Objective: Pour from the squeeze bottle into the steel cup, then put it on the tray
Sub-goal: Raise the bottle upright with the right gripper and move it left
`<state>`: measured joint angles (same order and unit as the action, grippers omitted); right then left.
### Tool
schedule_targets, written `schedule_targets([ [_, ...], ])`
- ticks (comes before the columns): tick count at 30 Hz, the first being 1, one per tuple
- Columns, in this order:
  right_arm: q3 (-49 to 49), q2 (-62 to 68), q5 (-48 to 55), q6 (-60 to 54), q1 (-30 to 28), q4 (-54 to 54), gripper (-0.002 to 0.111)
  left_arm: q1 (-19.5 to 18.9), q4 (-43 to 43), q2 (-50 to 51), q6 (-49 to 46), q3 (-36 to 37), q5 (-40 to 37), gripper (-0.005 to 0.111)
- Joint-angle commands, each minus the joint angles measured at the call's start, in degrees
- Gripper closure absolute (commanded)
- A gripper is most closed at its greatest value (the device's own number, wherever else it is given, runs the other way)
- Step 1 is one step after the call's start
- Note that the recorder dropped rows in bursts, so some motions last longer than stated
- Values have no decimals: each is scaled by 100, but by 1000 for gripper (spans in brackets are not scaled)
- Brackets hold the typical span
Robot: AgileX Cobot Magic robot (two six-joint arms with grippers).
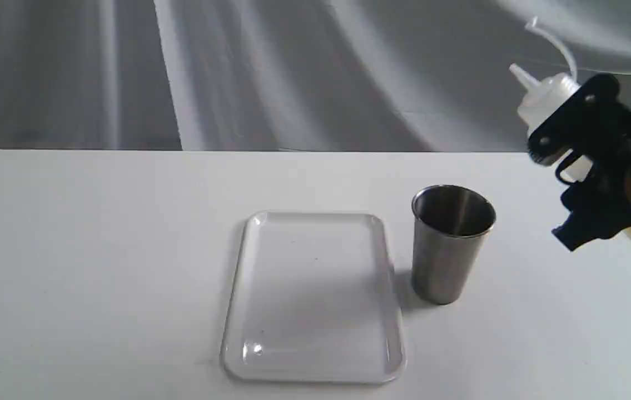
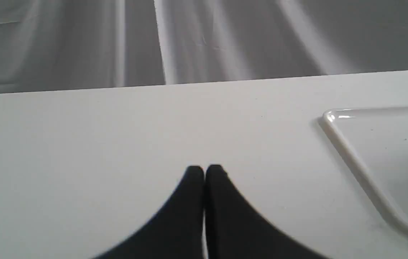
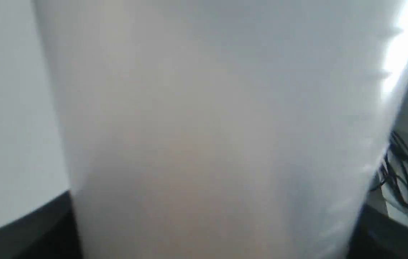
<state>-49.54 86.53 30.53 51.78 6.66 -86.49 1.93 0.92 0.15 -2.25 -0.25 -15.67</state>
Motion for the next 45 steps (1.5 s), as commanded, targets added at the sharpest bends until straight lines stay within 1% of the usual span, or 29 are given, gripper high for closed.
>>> schedule_targets([
  [1, 6, -453, -143, 511, -203, -42, 108, 31, -4, -15, 17, 25, 43, 107],
  [3, 6, -679, -393, 591, -265, -16, 108, 31, -4, -15, 27, 25, 43, 107],
  [9, 6, -1207, -1908, 709, -346, 369, 108, 31, -4, -15, 27, 25, 43, 107],
  [14, 6, -1477, -3053, 663, -346, 971, 108, 31, -4, -15, 15, 25, 43, 107],
  [17, 6, -1514, -3637, 270, -346, 1729, 108, 31, -4, -15, 15, 25, 43, 107],
  [23, 6, -1514, -5062, -943, -321, 3641, 108, 31, -4, -15, 15, 25, 43, 107],
  [26, 6, -1525, -5776, -1078, -308, 4475, 108, 31, -4, -15, 28, 25, 43, 107],
  [28, 6, -1565, -5932, -1078, -251, 4673, 108, 31, -4, -15, 28, 25, 43, 107],
  [33, 6, -1580, -5936, -1355, -242, 4988, 108, 31, -4, -15, 28, 25, 43, 107],
  [40, 6, -1580, -5958, -1355, -168, 4966, 108, 31, -4, -15, 16, 25, 43, 107],
  [45, 6, -1580, -5959, -1355, 88, 4794, 108, 31, -4, -15, 16, 25, 43, 107],
])
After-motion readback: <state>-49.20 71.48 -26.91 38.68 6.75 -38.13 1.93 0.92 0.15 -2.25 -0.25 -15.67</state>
